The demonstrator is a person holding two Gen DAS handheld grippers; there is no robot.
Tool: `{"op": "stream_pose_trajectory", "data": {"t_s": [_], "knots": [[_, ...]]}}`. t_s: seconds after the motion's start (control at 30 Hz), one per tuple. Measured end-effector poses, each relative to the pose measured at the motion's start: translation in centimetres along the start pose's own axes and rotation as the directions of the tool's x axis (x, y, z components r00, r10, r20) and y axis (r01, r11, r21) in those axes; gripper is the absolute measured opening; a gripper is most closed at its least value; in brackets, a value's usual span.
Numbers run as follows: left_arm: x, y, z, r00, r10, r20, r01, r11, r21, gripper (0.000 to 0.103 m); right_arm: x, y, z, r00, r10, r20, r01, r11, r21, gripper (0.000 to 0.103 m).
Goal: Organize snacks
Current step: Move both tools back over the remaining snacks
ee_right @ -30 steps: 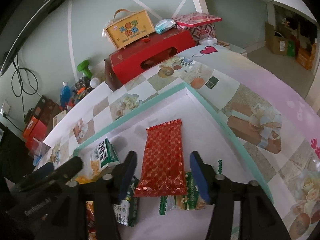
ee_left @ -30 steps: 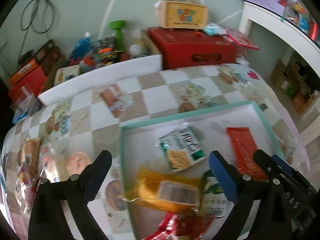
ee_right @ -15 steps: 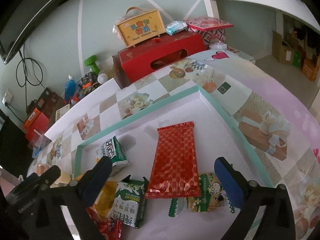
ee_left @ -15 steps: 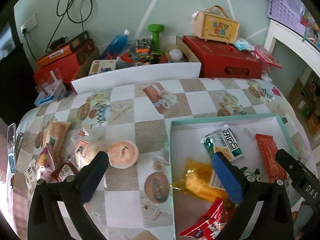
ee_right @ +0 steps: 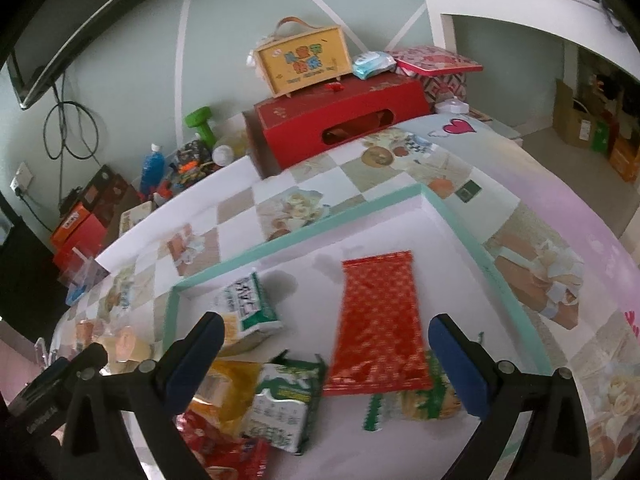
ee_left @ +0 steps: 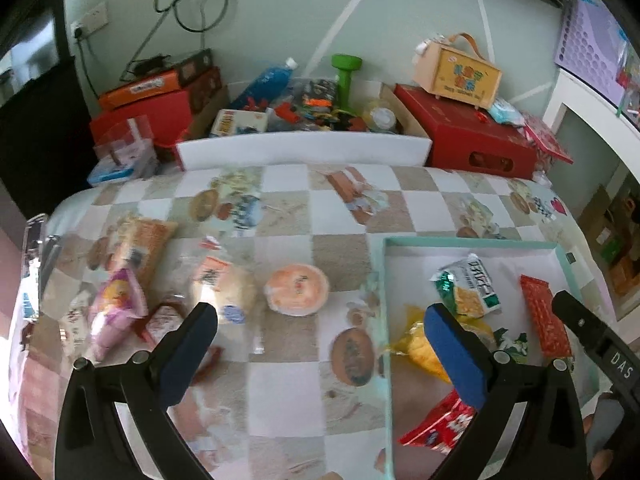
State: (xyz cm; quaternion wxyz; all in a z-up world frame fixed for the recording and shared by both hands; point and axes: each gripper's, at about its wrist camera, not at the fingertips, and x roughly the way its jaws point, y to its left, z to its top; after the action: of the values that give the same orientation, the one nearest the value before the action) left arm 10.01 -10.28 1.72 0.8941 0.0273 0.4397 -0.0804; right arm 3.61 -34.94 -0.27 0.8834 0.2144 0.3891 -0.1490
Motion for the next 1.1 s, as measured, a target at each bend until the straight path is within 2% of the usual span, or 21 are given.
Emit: {"op": "stream_pose_trajectory", "data": {"t_s": [0.27,0.43,0.77,1.1], "knots": [[-2.3,4.9,-0.6,0.997,0.078,0.01,-0.078,0.997,-0.027,0.103,-0.8,3.8,-0.6,0.995,0.099,0.011,-0.099,0.994,-0.038,0.103],[-2.9,9.3,-1.3,0.992,0.123,-0.021,-0.125,0.987,-0.102,0.103,-1.2,6.5,-1.3,0.991,0.135,0.008,-0.133,0.986,-0.099,0.103],[-3.5,17.1,-3.8,0.977,0.191,-0.095,-0.21,0.943,-0.258,0.103,-0.9,12.8,-3.9,0.972,0.228,-0.054,-0.234,0.944,-0.231,0.103],[-3.8,21.9,-5.1,0.976,0.184,-0.118,-0.215,0.898,-0.383,0.103,-0.7,18.3,-7.2,0.948,0.29,-0.129,-0.317,0.888,-0.332,0.103]]}}
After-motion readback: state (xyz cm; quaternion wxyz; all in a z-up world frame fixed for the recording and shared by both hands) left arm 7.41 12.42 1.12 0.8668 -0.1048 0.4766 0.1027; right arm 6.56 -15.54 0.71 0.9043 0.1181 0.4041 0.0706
